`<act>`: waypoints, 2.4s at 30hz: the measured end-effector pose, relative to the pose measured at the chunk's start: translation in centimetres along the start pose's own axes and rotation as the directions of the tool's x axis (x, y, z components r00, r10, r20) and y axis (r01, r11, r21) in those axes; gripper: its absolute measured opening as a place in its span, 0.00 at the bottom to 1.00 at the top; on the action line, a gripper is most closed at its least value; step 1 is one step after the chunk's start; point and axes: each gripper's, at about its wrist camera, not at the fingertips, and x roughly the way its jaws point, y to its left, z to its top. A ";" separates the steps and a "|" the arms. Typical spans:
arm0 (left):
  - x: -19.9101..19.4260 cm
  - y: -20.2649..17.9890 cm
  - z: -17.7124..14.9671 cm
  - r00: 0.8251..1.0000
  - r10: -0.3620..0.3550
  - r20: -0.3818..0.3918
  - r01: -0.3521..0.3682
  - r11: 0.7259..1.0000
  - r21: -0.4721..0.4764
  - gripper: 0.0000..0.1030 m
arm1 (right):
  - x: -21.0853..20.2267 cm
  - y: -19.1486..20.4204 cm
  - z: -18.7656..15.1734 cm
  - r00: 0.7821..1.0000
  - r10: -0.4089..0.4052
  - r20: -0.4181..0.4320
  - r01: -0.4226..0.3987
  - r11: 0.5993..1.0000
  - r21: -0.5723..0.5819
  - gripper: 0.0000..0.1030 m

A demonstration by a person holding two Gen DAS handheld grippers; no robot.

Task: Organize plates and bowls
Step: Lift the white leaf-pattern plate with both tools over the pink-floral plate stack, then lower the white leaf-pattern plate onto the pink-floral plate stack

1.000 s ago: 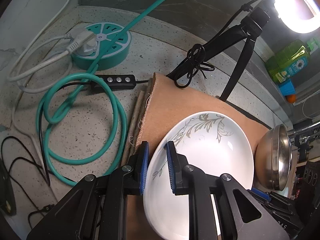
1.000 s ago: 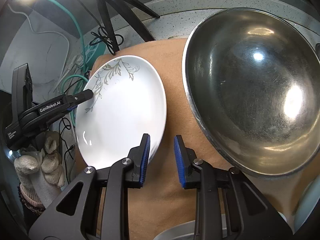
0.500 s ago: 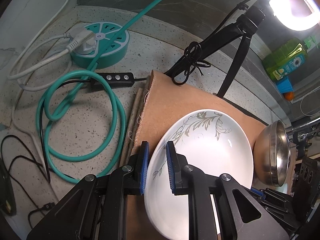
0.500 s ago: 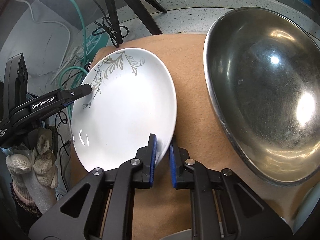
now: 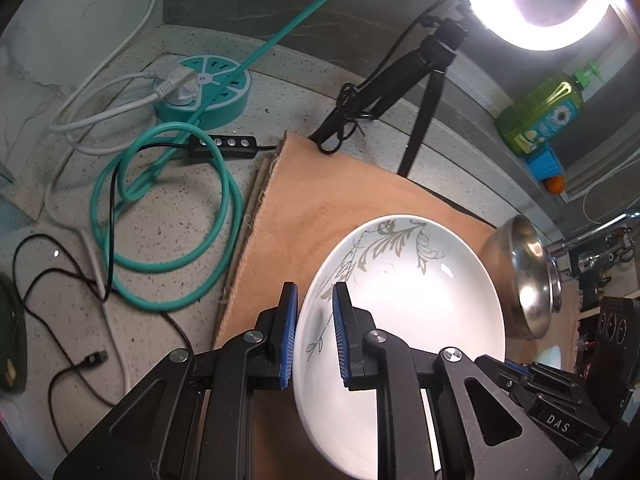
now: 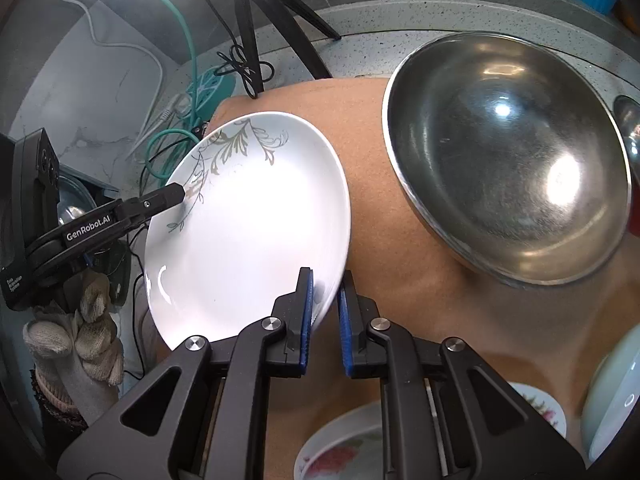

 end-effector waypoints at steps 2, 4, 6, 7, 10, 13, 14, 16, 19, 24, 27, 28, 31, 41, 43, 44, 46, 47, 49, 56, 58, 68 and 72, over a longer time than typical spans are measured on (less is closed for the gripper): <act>-0.9 -0.4 -0.6 1.000 -0.010 0.012 0.010 1.000 0.003 0.15 | -0.8 0.0 -0.3 1.000 0.005 0.009 -0.005 1.000 -0.005 0.12; -1.8 -0.9 -1.3 0.999 -0.021 0.025 0.020 1.000 0.008 0.15 | -1.9 0.1 -0.8 1.000 0.008 0.025 -0.008 1.000 -0.014 0.12; -2.8 -1.5 -2.0 0.999 -0.031 0.038 0.030 0.999 0.016 0.15 | -3.2 0.1 -1.3 0.999 0.012 0.044 -0.011 1.000 -0.021 0.12; -3.1 -1.9 -2.3 0.999 -0.035 0.041 0.034 0.999 0.020 0.15 | -3.7 0.0 -1.6 0.999 0.013 0.050 -0.012 1.000 -0.021 0.12; -4.2 -3.1 -3.7 0.997 -0.051 0.051 0.049 0.998 0.033 0.15 | -5.2 -0.4 -2.7 0.998 0.016 0.066 -0.014 1.000 -0.023 0.12; -5.1 -4.3 -4.9 0.996 -0.068 0.058 0.065 0.997 0.048 0.15 | -6.7 -1.1 -3.9 0.997 0.015 0.082 -0.014 1.000 -0.022 0.12; -5.3 -4.7 -5.2 0.995 -0.074 0.060 0.070 0.996 0.054 0.15 | -7.2 -1.3 -4.3 0.996 0.016 0.087 -0.014 1.000 -0.021 0.12; -5.7 -5.6 -5.8 0.994 -0.085 0.062 0.081 0.995 0.065 0.15 | -8.3 -1.9 -5.1 0.995 0.013 0.098 -0.011 1.000 -0.020 0.12; -6.2 -6.9 -6.9 0.993 -0.099 0.069 0.093 0.993 0.079 0.15 | -9.8 -3.0 -6.3 0.993 0.010 0.114 -0.009 1.000 -0.011 0.12; -6.0 -9.1 -8.7 0.992 -0.112 0.051 0.106 0.989 0.105 0.15 | -11.9 -4.8 -8.4 0.990 -0.008 0.140 0.008 1.000 0.004 0.12; -5.7 -10.1 -9.8 0.992 -0.123 0.030 0.119 0.986 0.115 0.15 | -12.9 -5.9 -9.6 0.989 -0.013 0.150 0.009 1.000 0.025 0.12; -5.6 -10.4 -10.1 0.992 -0.125 0.025 0.121 0.985 0.120 0.15 | -13.2 -6.4 -10.1 0.988 -0.016 0.153 0.011 0.999 0.032 0.12; -5.2 -11.4 -11.1 0.992 -0.129 0.007 0.127 0.983 0.135 0.15 | -13.8 -7.3 -11.2 0.986 -0.026 0.163 0.018 0.999 0.047 0.12; -3.4 -12.6 -13.8 0.992 -0.120 -0.048 0.126 0.980 0.155 0.15 | -13.0 -10.0 -14.3 0.989 -0.053 0.139 0.040 0.995 0.095 0.12; -3.0 -12.7 -14.2 0.992 -0.114 -0.058 0.122 0.980 0.159 0.15 | -12.5 -10.7 -14.9 0.990 -0.054 0.128 0.041 0.994 0.104 0.12; -2.9 -12.7 -14.4 0.992 -0.110 -0.061 0.119 0.980 0.162 0.15 | -12.3 -10.9 -15.1 0.991 -0.055 0.123 0.042 0.993 0.108 0.12; -2.6 -12.9 -14.7 0.992 -0.105 -0.070 0.115 0.979 0.166 0.15 | -11.8 -11.1 -15.4 0.992 -0.057 0.112 0.044 0.992 0.115 0.12; -2.5 -12.9 -14.8 0.992 -0.103 -0.075 0.114 0.979 0.167 0.15 | -11.7 -11.3 -15.6 0.992 -0.058 0.108 0.045 0.992 0.117 0.12; -2.2 -13.0 -15.1 0.992 -0.097 -0.085 0.110 0.979 0.172 0.15 | -11.3 -11.5 -15.9 0.993 -0.061 0.099 0.049 0.992 0.121 0.12; -1.7 -13.6 -15.8 0.992 -0.079 -0.096 0.097 0.975 0.202 0.15 | -10.5 -12.3 -16.5 0.995 -0.076 0.071 0.067 0.990 0.122 0.12; -1.6 -13.8 -15.9 0.993 -0.075 -0.096 0.093 0.974 0.208 0.15 | -10.3 -12.4 -16.6 0.995 -0.080 0.064 0.072 0.990 0.121 0.12; -1.3 -13.9 -16.7 0.994 -0.036 -0.101 0.060 0.970 0.238 0.15 | -10.0 -12.0 -16.8 0.992 -0.110 0.062 0.105 0.991 0.082 0.12; -1.1 -13.6 -16.9 0.994 -0.029 -0.107 0.054 0.970 0.237 0.15 | -9.8 -11.2 -16.9 0.987 -0.144 0.065 0.142 0.989 0.041 0.12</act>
